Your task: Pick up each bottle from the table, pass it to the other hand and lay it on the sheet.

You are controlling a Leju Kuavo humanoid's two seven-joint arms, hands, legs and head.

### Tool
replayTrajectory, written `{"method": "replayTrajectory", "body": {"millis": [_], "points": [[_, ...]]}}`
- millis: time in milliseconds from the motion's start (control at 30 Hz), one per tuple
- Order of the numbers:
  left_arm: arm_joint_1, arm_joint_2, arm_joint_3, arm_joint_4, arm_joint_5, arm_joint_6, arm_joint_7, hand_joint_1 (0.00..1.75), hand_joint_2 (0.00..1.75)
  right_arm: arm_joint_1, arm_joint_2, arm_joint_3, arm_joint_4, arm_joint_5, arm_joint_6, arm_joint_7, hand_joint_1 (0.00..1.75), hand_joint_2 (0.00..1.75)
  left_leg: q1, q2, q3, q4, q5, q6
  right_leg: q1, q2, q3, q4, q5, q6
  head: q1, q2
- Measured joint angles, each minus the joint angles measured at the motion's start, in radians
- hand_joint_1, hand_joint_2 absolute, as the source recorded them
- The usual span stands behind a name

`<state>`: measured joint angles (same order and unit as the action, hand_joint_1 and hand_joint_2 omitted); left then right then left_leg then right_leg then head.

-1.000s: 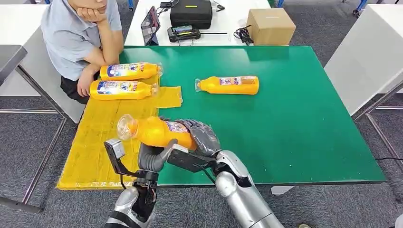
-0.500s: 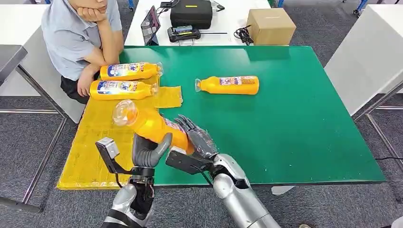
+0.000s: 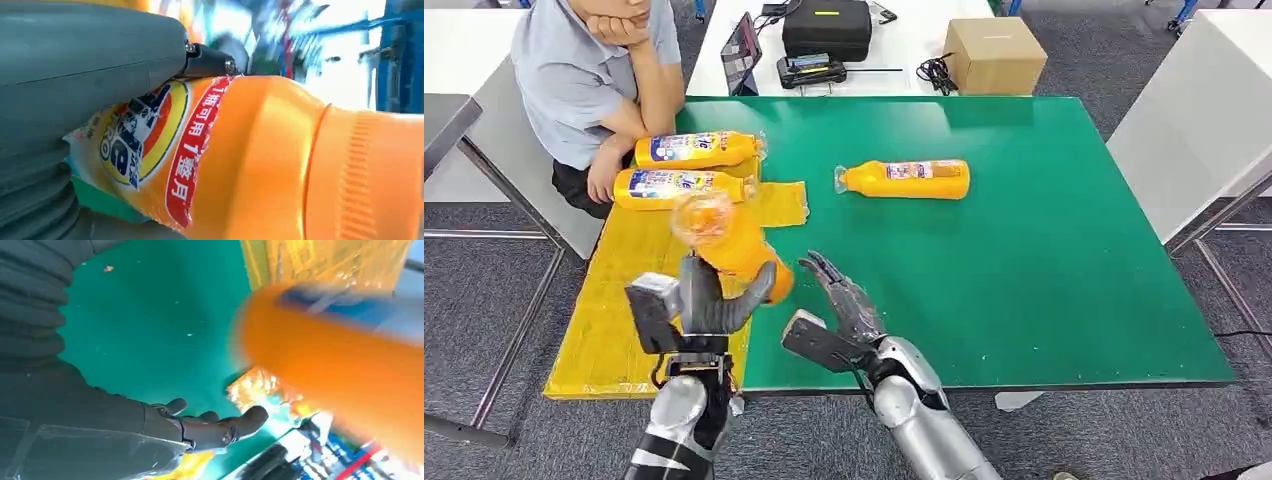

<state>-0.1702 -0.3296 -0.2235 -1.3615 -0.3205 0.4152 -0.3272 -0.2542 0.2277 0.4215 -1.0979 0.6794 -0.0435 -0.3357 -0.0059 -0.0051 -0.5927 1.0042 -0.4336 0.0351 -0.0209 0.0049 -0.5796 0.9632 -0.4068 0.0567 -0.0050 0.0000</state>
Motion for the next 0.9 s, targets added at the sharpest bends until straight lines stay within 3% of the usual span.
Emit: {"method": "replayTrajectory", "body": {"millis": [133, 467, 633, 900], "points": [[-0.012, 0.008, 0.025, -0.024, -0.471, 0.037, 0.085, 1.75, 1.75, 0.014, -0.005, -0.037, -0.016, 0.003, 0.002, -0.015, 0.00, 1.75, 0.000, 0.001, 0.000, 0.000, 0.000, 0.000, 0.000, 0.000, 0.000, 0.000, 0.000, 0.000, 0.000, 0.000], [-0.048, 0.024, 0.119, -0.023, -0.896, 0.052, 0.220, 1.75, 1.75, 0.015, -0.008, -0.073, -0.024, -0.011, 0.017, -0.040, 0.00, 1.75, 0.000, 0.000, 0.000, 0.000, 0.000, 0.000, 0.000, 0.000, 0.000, 0.000, 0.000, 0.000, 0.000, 0.000], [-0.094, 0.054, 0.138, 0.061, -1.174, -0.011, 0.360, 1.75, 1.75, 0.015, -0.015, -0.089, -0.027, -0.034, 0.024, -0.051, 0.00, 1.75, 0.000, 0.000, 0.000, 0.000, 0.000, 0.000, 0.000, 0.000, 0.000, 0.000, 0.000, 0.000, 0.000, 0.000], [-0.192, 0.103, 0.147, 0.301, -1.239, -0.125, 0.453, 1.75, 1.75, 0.016, -0.021, -0.109, -0.026, -0.045, 0.036, -0.067, 0.00, 1.75, 0.000, 0.000, 0.000, 0.000, 0.001, 0.000, 0.000, 0.000, -0.001, 0.000, 0.000, 0.000, 0.000, 0.000]]}}
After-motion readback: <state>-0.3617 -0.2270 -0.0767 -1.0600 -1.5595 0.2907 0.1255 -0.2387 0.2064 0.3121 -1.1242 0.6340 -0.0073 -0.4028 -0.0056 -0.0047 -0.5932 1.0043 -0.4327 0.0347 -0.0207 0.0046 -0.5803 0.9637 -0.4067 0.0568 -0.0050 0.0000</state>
